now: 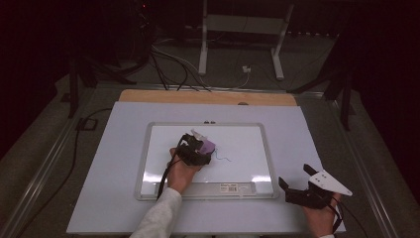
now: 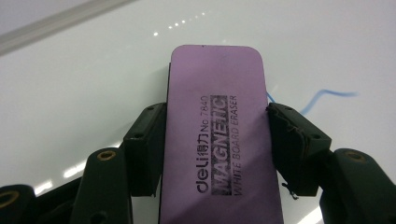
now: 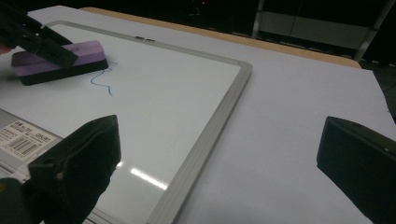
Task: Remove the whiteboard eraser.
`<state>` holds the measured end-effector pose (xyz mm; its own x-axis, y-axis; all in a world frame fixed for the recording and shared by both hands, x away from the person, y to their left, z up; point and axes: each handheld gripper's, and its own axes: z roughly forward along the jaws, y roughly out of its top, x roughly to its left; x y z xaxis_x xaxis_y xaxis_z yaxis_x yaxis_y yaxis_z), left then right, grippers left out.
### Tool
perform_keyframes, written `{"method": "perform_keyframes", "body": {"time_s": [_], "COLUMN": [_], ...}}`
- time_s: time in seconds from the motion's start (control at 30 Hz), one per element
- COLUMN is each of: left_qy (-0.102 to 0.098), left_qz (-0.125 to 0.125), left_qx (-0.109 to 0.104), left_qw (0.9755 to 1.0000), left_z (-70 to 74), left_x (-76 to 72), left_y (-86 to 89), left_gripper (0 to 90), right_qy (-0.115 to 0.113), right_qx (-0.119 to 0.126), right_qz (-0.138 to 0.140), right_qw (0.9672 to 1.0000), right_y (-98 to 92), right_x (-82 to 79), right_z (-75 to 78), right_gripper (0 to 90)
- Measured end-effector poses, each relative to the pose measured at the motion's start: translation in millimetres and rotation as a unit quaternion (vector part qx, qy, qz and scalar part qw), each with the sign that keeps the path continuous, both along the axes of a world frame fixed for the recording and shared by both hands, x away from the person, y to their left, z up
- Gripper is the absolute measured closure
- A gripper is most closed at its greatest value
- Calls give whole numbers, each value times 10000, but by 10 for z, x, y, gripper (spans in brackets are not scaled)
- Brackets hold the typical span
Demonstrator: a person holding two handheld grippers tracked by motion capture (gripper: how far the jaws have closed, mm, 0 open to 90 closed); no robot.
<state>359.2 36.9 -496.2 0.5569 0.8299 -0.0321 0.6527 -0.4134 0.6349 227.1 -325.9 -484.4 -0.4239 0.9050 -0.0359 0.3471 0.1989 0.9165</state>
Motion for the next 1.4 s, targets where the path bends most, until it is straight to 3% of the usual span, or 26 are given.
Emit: {"method": "perform_keyframes", "body": {"time_s": [0.17, 0.67, 0.9, 1.2, 1.4], "left_qy": [-7, 47, 28, 28, 56], "left_qz": [11, 407, 434, 78, 48], "left_qx": [15, 115, 103, 93, 146], "left_qw": [10000, 9991, 9990, 9999, 9999], "left_z": [-1, 5, 1, 9, 15], "left_x": [41, 446, 349, 8, 58], "left_y": [-10, -131, -119, -107, -123], "left_gripper": [418, 418, 418, 418, 418], "right_qy": [-10, -6, -9, -8, -4], "right_qx": [-12, -1, 7, -18, -21], "right_qz": [4, -2, -16, 1, 3], "right_qw": [10000, 10000, 10000, 10000, 10000], "right_y": [7, -4, -13, 3, 9], "right_x": [-1, -2, -4, -5, -5], "right_z": [1, 2, 3, 1, 0], "right_gripper": [0, 0, 0, 0, 0]}}
